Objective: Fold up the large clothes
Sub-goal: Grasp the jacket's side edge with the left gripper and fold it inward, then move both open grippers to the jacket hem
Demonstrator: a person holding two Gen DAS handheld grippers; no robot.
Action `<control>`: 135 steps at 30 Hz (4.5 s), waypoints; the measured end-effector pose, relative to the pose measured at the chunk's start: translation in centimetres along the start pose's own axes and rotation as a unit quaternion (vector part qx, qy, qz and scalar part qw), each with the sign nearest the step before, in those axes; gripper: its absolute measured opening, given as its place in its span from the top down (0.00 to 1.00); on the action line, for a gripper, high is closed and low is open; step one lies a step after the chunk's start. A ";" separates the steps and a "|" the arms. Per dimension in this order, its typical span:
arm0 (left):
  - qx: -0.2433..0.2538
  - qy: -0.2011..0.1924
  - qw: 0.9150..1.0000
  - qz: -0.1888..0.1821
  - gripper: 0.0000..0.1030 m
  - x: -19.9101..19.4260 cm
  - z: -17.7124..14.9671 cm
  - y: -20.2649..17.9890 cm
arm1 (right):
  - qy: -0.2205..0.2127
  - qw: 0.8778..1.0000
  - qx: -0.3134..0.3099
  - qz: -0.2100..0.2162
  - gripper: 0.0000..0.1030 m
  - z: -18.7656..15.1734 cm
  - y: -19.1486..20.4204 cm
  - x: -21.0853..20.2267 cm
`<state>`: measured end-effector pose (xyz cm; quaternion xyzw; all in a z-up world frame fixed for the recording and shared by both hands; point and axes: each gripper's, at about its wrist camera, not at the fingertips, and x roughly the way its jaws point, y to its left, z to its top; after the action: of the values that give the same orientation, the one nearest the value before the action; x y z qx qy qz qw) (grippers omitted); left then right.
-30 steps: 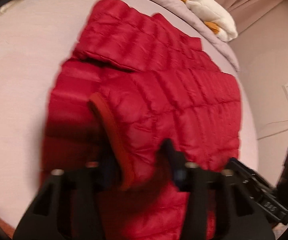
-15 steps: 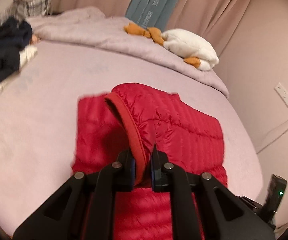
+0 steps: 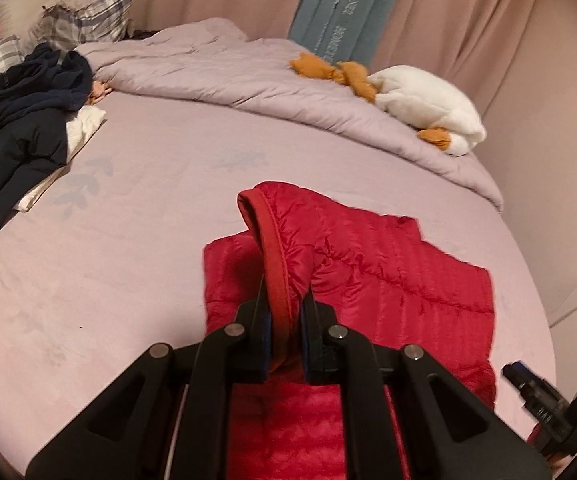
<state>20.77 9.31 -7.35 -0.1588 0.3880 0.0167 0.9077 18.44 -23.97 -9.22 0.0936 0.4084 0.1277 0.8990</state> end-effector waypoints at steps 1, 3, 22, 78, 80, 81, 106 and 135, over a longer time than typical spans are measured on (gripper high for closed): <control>0.001 0.006 1.000 0.005 0.90 0.6 0.0 0.2 | 0.000 1.000 0.002 -0.003 0.48 0.4 -0.1 0.6; 0.001 0.018 1.000 0.015 0.90 1.9 -0.2 0.6 | 0.001 1.000 0.001 -0.010 0.48 1.1 -0.1 1.6; -0.015 0.099 0.991 0.085 0.79 10.0 -3.5 3.7 | 0.069 0.997 -0.007 -0.039 0.49 2.7 -1.4 8.9; 0.000 0.005 1.000 0.012 0.02 -9.5 -16.0 -1.5 | -0.028 0.999 0.025 0.003 0.13 -7.3 -5.5 -7.5; -0.001 0.007 1.000 0.007 0.02 -9.7 -16.7 -1.4 | -0.022 0.999 0.026 0.001 0.13 -8.1 -5.9 -7.5; -0.004 0.007 1.000 0.007 0.02 -9.8 -17.0 -1.3 | -0.017 1.000 0.026 -0.002 0.13 -8.6 -6.0 -7.5; -0.089 0.119 0.987 -0.063 0.10 -7.0 -25.7 4.3 | 0.080 0.996 0.036 -0.009 0.13 -15.9 -9.4 -7.5; -0.060 0.137 0.984 -0.096 0.41 -7.4 -29.1 4.0 | 0.129 0.989 0.065 0.040 0.23 -18.6 -10.5 -6.1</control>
<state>-5.35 5.05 -22.04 -0.2506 0.4904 -0.0687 0.8319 2.08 -34.57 -19.85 0.1514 0.5245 0.1479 0.8247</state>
